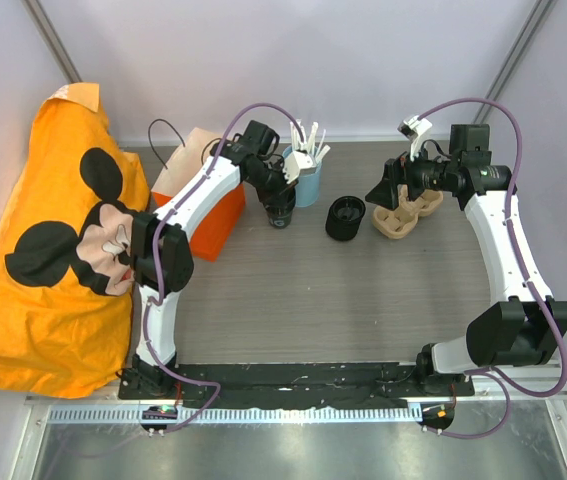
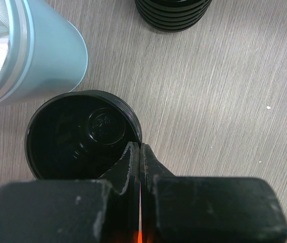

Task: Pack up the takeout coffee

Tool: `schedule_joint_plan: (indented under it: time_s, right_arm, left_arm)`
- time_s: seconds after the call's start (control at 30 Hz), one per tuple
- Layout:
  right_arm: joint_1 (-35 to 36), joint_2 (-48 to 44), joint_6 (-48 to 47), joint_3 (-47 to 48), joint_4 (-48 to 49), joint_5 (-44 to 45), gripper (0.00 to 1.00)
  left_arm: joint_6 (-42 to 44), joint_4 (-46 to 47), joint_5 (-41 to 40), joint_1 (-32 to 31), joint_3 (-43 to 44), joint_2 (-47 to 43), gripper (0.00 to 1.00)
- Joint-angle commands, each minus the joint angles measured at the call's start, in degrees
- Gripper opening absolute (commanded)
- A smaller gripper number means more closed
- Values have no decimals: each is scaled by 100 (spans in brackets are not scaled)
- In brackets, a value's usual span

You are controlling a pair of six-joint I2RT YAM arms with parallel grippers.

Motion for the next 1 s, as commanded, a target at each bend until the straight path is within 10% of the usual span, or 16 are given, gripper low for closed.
schedule_joint_plan:
  time_s: [0.0,0.97]
  right_arm:
    - [-19,-239,-58,12,161,-125,97]
    - [-19,-231,-32,21,161,-177,97]
  left_arm:
    - [-36,164,-21,-21,174,-432,0]
    - [95,893,-496,-144,-653,-1328,0]
